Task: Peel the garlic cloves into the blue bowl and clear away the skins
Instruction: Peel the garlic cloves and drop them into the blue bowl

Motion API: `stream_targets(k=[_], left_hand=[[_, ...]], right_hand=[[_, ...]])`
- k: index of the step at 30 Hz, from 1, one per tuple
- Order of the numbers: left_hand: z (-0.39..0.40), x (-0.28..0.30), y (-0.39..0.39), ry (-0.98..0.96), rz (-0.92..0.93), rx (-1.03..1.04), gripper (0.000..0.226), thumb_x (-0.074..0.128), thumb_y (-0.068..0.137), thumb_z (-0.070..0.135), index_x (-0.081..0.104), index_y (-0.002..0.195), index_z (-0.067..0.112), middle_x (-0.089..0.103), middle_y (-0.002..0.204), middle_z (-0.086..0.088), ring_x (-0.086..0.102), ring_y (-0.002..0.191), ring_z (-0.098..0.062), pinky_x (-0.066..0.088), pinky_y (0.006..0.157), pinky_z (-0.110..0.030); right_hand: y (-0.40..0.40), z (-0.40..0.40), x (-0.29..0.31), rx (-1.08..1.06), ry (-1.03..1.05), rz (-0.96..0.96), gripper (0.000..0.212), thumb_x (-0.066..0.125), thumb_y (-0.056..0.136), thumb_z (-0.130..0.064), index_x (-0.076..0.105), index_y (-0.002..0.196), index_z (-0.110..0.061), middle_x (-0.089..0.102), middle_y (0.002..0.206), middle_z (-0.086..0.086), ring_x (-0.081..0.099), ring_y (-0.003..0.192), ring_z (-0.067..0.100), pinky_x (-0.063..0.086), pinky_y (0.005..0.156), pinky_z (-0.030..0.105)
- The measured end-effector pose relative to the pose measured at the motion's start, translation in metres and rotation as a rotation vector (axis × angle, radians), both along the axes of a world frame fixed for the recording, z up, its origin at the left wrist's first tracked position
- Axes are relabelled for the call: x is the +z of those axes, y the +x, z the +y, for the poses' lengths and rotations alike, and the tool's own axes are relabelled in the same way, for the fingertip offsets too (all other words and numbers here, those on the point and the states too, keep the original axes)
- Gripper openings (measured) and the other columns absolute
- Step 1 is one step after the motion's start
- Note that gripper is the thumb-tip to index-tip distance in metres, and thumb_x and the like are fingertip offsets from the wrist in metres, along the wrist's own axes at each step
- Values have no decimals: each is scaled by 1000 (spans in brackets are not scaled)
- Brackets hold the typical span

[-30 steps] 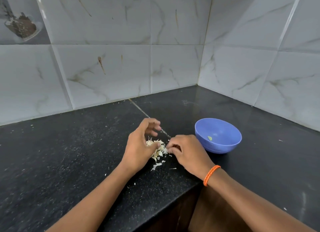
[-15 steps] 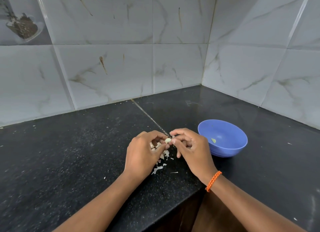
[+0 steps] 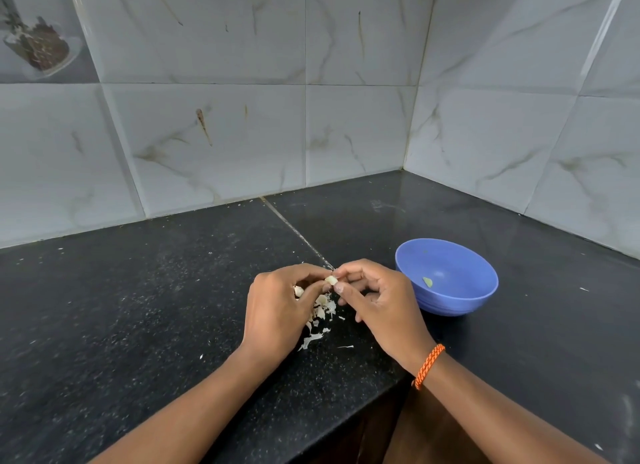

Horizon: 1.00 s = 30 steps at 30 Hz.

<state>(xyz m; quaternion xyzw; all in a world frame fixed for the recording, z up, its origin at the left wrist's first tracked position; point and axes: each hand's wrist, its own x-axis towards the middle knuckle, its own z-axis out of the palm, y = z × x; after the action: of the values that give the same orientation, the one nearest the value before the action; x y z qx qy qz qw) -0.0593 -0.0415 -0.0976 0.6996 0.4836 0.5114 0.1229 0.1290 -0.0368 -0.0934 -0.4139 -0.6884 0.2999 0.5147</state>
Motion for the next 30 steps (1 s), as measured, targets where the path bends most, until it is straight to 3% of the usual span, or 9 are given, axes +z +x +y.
stream_targets(k=[12,17,24,30], left_hand=[[1,0,2,-105,-215,-91,20,79,97,6,88,101,24,83,90,15,81,80,-13,67,76,-42],[0,1,3,-123,-241,-81,16,78,99,11,88,100,24,82,83,10,79,73,-16,66,68,-44],[-4,0,4,-102,-170,-57,13,77,102,22,86,105,32,80,81,13,77,64,-12,61,61,-34],[-4,1,4,-119,-161,-67,19,74,104,24,83,110,39,81,83,8,73,51,-18,61,57,-37]], right_hand=[[-1,4,-4,97,-50,148,8,74,98,-3,76,105,-6,80,85,7,79,79,25,65,74,34],[1,8,-7,81,-54,136,11,70,100,-3,77,107,-9,79,90,6,76,79,25,66,72,37],[2,8,-8,57,-23,155,15,66,103,-3,77,109,-10,79,94,5,71,72,24,64,65,39],[2,8,-7,26,-11,166,12,67,102,-5,74,109,-11,77,91,4,69,69,22,61,59,39]])
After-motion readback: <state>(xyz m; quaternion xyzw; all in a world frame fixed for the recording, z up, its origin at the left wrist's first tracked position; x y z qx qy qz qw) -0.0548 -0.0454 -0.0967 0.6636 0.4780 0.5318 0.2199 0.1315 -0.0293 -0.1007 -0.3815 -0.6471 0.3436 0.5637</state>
